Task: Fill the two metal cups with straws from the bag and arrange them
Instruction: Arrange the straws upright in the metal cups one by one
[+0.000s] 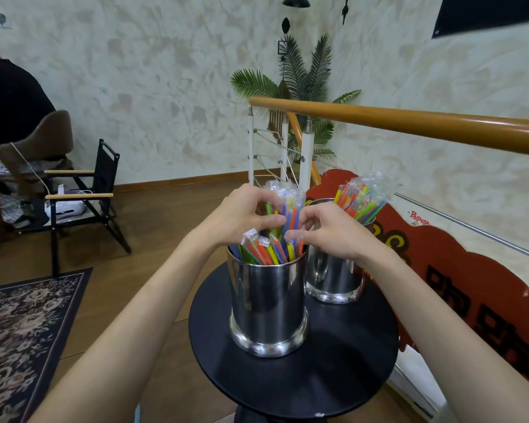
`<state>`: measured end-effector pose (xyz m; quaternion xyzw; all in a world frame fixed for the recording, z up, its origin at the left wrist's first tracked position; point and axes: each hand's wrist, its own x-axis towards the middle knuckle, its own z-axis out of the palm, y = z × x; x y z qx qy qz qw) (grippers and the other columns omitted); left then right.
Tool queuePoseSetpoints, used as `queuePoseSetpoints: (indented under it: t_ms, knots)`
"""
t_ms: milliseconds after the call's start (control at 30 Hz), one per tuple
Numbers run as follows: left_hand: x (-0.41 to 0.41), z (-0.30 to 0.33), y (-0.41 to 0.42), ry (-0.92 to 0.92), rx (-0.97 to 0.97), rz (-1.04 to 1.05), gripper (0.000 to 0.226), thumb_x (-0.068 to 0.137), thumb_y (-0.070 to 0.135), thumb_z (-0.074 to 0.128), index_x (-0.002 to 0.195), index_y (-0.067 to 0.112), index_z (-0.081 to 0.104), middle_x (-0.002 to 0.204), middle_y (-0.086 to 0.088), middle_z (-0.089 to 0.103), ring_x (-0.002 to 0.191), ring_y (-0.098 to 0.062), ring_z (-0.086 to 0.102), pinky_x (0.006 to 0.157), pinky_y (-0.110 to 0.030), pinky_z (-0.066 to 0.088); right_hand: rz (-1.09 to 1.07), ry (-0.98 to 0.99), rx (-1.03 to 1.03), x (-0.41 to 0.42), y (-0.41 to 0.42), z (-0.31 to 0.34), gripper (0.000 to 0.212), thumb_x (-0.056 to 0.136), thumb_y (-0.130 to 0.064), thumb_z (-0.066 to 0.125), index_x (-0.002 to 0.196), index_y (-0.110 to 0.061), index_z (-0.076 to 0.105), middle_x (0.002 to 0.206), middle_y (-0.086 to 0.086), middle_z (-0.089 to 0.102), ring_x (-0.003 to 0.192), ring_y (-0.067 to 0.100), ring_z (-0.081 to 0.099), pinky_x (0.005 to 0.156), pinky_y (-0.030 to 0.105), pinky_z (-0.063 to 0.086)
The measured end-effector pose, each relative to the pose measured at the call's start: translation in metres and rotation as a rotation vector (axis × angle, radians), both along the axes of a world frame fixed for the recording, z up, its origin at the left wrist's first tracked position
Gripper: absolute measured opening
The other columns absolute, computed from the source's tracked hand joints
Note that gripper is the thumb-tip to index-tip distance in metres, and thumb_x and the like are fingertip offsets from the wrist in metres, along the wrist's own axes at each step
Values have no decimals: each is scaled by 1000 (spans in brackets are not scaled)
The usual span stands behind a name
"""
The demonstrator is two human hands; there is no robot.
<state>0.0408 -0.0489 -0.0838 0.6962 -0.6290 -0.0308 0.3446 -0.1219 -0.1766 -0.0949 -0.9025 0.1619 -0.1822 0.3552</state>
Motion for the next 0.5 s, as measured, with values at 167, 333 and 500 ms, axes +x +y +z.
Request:
queuePoseSetpoints:
  t_ms: [167, 333, 500]
  knots:
    - [-1, 4, 4, 43, -43, -5, 13, 91, 27, 75, 95, 15, 71, 90, -3, 71, 80, -20, 67, 71, -35, 54, -39, -76, -63, 1, -2, -1, 23, 85, -32, 81, 85, -10, 74, 87, 11, 71, 77, 21, 62, 81, 44, 53]
    - [-7, 8, 10, 92, -109, 1, 16, 85, 22, 81, 94, 15, 69, 87, -8, 73, 77, -21, 68, 66, -32, 54, -34, -115, -61, 1, 1, 1, 13, 85, -28, 81, 86, -16, 77, 83, 4, 74, 79, 13, 65, 81, 36, 53]
    - [-15, 14, 13, 163, -197, 11, 23, 79, 13, 84, 96, 8, 70, 84, 2, 72, 76, -14, 69, 68, -20, 53, -13, -136, -72, 0, 4, 2, 15, 84, -29, 82, 81, -15, 77, 74, 3, 72, 68, 11, 62, 75, 38, 50]
